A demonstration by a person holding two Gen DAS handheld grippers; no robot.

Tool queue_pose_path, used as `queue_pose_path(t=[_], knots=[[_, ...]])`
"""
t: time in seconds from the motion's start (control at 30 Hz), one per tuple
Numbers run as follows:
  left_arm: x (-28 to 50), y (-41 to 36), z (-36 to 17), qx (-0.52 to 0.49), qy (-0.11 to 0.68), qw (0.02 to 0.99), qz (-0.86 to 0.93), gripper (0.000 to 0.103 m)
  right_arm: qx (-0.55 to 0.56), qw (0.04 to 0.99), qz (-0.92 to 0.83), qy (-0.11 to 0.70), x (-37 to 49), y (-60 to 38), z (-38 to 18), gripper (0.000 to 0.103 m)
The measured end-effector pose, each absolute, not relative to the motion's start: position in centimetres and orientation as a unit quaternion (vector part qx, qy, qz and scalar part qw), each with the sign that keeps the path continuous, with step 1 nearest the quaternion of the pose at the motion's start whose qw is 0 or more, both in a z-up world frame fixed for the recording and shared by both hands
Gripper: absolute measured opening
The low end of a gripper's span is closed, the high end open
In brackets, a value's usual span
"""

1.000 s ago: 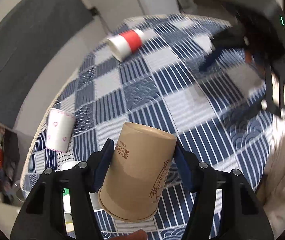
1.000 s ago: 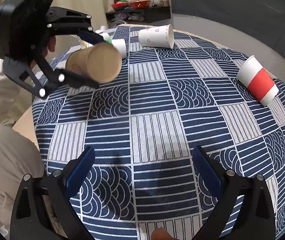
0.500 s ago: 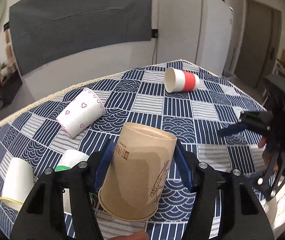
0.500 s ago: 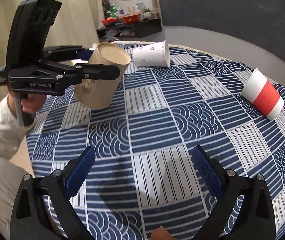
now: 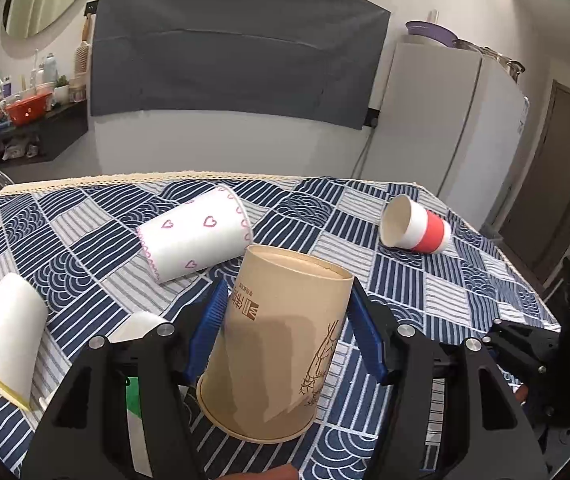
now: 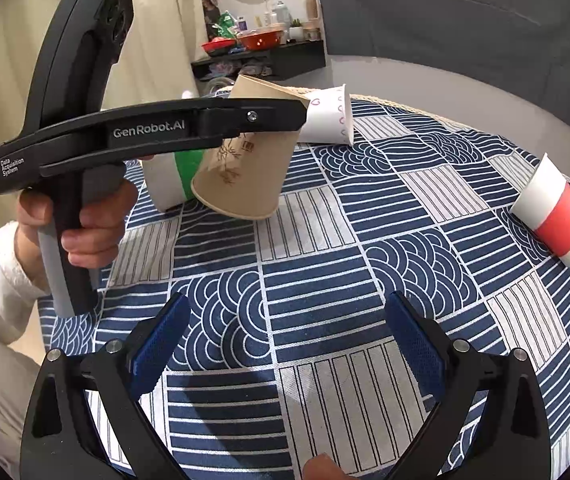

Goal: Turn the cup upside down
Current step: 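Rotate the brown cup rim-down with the left gripper and lower it onto the table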

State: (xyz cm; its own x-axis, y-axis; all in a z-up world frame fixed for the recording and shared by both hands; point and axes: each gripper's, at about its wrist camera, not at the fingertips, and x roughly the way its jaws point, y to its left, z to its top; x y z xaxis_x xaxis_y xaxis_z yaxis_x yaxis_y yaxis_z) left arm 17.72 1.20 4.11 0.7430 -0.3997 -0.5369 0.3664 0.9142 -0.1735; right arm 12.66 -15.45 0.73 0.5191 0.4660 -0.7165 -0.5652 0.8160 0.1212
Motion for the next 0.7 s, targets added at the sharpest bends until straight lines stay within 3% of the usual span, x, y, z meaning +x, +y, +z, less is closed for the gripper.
queue_pose_path(t=[0.37, 0.47, 0.6, 0.7], knots=[[14.9, 1.7, 2.6, 0.000, 0.305, 0.933, -0.190, 0.061, -0.098, 0.871, 0.284, 0.389, 11.1, -15.6, 0.3, 0.093], [13.9, 2.0, 2.3, 0.006, 0.308, 0.932, -0.192, 0.065, -0.102, 0.871, 0.279, 0.390, 10.5, -15.8, 0.1, 0.093], [12.4, 2.1, 2.5, 0.020, 0.306, 0.930, -0.205, 0.087, -0.106, 0.873, 0.275, 0.387, 9.7, -15.9, -0.1, 0.093], [11.4, 2.0, 2.8, 0.032, 0.303, 0.928, -0.213, 0.091, -0.104, 0.877, 0.273, 0.382, 8.9, -15.9, 0.1, 0.093]])
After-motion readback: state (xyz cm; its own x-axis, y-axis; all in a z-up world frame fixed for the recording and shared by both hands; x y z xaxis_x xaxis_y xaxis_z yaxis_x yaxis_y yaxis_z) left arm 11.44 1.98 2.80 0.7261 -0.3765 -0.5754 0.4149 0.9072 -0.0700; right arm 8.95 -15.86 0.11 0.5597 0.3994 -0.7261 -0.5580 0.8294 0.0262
